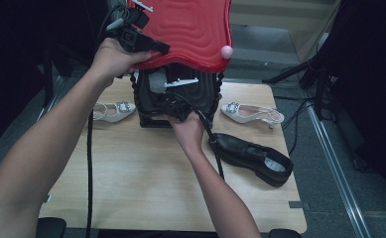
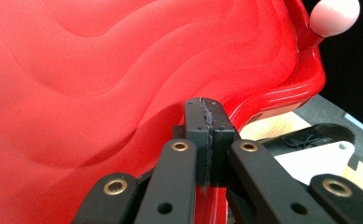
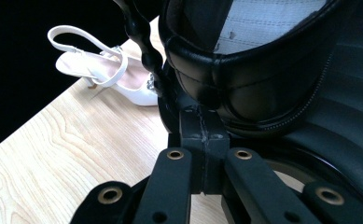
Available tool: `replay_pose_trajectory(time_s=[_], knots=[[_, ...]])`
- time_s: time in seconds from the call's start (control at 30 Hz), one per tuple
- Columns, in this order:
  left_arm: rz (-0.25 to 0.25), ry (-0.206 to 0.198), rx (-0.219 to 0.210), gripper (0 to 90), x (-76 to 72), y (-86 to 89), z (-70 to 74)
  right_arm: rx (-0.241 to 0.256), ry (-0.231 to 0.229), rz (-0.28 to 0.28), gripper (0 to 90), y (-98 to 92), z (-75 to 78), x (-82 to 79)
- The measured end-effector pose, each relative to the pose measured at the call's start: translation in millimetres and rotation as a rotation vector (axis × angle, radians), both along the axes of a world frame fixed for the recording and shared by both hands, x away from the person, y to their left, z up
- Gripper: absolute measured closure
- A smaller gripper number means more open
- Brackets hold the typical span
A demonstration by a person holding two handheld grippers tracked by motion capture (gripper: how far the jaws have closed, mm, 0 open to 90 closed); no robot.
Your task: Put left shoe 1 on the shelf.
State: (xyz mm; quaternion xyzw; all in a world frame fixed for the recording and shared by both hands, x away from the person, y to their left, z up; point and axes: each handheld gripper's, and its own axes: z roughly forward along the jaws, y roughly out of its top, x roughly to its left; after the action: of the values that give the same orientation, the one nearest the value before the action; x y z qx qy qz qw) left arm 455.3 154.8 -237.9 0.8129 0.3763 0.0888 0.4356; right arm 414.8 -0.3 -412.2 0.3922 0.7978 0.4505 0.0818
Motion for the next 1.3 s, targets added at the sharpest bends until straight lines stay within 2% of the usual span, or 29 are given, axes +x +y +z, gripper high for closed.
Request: replay_pose_trajectory(time_s=[0.07,0.23,0.43,0.57,0.7,0.87,1.0,1.1,1.3], knots=[[0.002,0.004,-0.007,90.0,0.6,0.7,-0.3,0.025,0.005,0.001,90.0,-3.4,1.1,-2.9],[0.011,0.019,-0.007,89.8,1.4,-0.2,1.7,0.028,-0.005,0.030,90.0,-12.4,4.7,-16.4],[-0.014,0.018,-0.052,86.3,-5.4,2.7,13.6,0.025,-0.003,0.077,90.0,-29.4,3.9,-34.5],[-0.051,0.017,-0.044,78.3,-17.5,1.7,19.5,0.033,-0.004,0.096,89.9,-45.9,4.4,-47.4],[-0.083,0.030,-0.042,68.5,-30.8,0.3,19.5,0.049,0.002,0.105,87.1,-63.0,4.1,-57.6],[-0.101,0.036,-0.037,60.9,-46.8,-0.9,13.2,0.047,-0.031,0.127,83.3,-81.6,2.1,-69.1],[-0.105,0.039,-0.047,56.2,-56.6,2.1,3.5,0.054,-0.006,0.129,82.3,-95.3,-1.3,-76.5],[-0.105,0.048,-0.040,55.1,-61.5,5.5,-6.3,0.054,0.022,0.145,80.9,-105.5,-5.6,-80.4],[-0.097,0.063,-0.061,53.5,-72.0,14.1,-26.2,0.044,0.053,0.154,79.2,-122.6,-18.6,-87.0]])
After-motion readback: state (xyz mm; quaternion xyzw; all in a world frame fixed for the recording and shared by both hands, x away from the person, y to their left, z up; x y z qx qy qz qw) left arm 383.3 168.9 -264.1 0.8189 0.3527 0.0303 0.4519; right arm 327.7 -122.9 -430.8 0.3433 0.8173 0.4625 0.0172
